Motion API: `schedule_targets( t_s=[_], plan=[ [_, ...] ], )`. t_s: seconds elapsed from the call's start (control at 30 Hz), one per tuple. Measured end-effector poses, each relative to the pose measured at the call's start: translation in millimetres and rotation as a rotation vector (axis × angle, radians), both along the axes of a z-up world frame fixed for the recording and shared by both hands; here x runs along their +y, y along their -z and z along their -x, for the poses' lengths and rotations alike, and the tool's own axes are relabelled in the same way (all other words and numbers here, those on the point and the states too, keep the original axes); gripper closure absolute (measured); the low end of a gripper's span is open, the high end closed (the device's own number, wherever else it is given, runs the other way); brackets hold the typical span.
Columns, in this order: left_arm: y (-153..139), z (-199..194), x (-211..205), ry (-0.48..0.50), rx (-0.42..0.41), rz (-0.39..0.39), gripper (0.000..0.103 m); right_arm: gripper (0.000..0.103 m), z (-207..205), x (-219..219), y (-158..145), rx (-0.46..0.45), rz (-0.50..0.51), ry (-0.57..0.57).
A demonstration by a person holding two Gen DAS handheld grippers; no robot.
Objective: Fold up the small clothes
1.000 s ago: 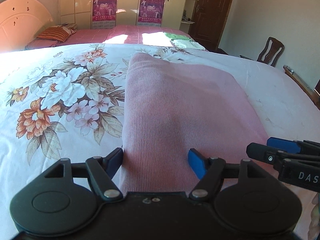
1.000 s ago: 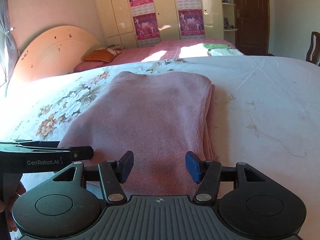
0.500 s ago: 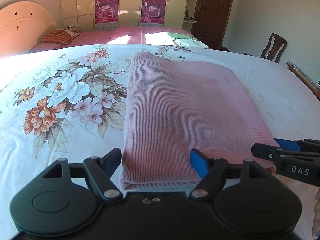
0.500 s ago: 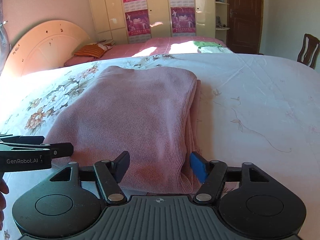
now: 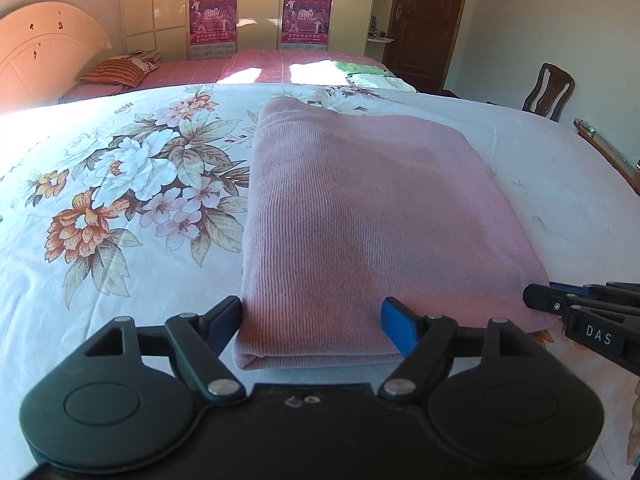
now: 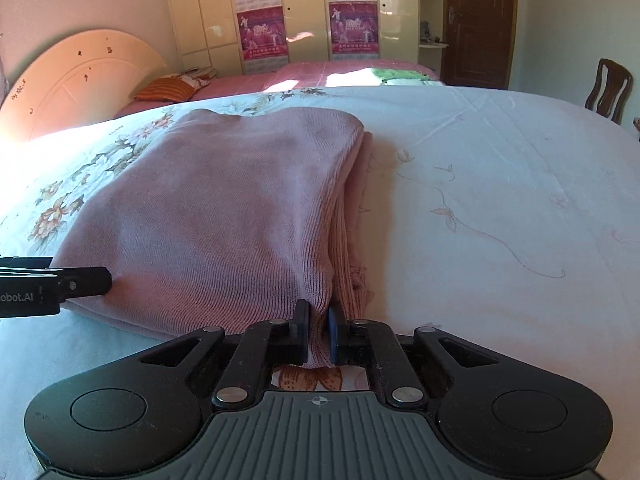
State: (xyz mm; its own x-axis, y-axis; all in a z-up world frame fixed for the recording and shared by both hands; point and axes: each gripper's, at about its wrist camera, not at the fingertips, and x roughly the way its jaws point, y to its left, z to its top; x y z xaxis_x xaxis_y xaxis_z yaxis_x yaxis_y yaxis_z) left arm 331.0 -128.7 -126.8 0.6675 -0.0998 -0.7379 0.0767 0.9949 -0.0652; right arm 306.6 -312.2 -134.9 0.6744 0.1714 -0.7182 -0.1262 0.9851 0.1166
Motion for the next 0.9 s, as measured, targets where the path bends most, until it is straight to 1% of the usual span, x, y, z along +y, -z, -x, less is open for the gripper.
schedule_targets(
  t_s=[0.07, 0.1, 0.13, 0.17, 0.2, 0.33, 0.43, 0.53, 0.6, 0.67, 0.73, 0.83, 0.9],
  plan=[
    [-1.5, 1.6, 0.7, -0.004, 0.002, 0.002, 0.027, 0.090, 3.4, -0.5, -8.8, -0.013, -0.036, 0.002],
    [-2.7, 2.5, 1.1, -0.005, 0.004, 0.001, 0.027, 0.076, 5.5, -1.5, -12.5, -0.020, -0.055, 0.002],
    [-4.3, 3.5, 1.2, -0.006, 0.006, 0.000, 0.027, 0.051, 8.5, -1.0, -17.5, -0.028, -0.070, 0.003],
    [-5.8, 4.9, 1.2, -0.005, 0.006, 0.002, 0.027, 0.040, 12.2, -0.5, -22.4, -0.042, -0.076, 0.003],
    [-7.4, 6.4, 1.1, -0.002, 0.005, 0.001, 0.027, 0.036, 15.5, 0.1, -26.1, -0.054, -0.083, -0.007],
    [-17.0, 13.3, -0.2, 0.019, 0.006, -0.001, 0.026, 0.036, 27.6, 5.9, -40.4, -0.071, -0.071, -0.007],
    [-23.9, 19.3, 0.9, 0.051, 0.003, 0.011, 0.024, 0.036, 36.7, 7.9, -46.2, -0.057, -0.097, 0.014],
    [-29.5, 27.5, 4.1, 0.078, -0.005, 0.014, 0.024, 0.036, 47.9, 14.5, -51.1, -0.049, -0.096, 0.041],
    [-32.3, 33.1, 9.8, 0.087, -0.002, 0.034, 0.023, 0.036, 54.0, 19.4, -53.9, -0.039, -0.102, 0.053],
    [-35.3, 39.0, 17.4, 0.098, -0.002, 0.049, 0.022, 0.034, 59.9, 23.7, -57.6, -0.033, -0.117, 0.068],
    [-38.5, 41.6, 25.0, 0.105, -0.004, 0.053, 0.022, 0.021, 65.5, 26.9, -60.8, -0.035, -0.125, 0.084],
    [-41.9, 35.2, 34.7, 0.093, -0.012, 0.061, 0.021, 0.019, 67.8, 27.6, -64.7, -0.039, -0.129, 0.099],
    [-43.6, 25.4, 40.3, 0.070, -0.003, 0.088, 0.021, 0.019, 64.5, 25.0, -66.4, -0.035, -0.121, 0.120]
  ],
)
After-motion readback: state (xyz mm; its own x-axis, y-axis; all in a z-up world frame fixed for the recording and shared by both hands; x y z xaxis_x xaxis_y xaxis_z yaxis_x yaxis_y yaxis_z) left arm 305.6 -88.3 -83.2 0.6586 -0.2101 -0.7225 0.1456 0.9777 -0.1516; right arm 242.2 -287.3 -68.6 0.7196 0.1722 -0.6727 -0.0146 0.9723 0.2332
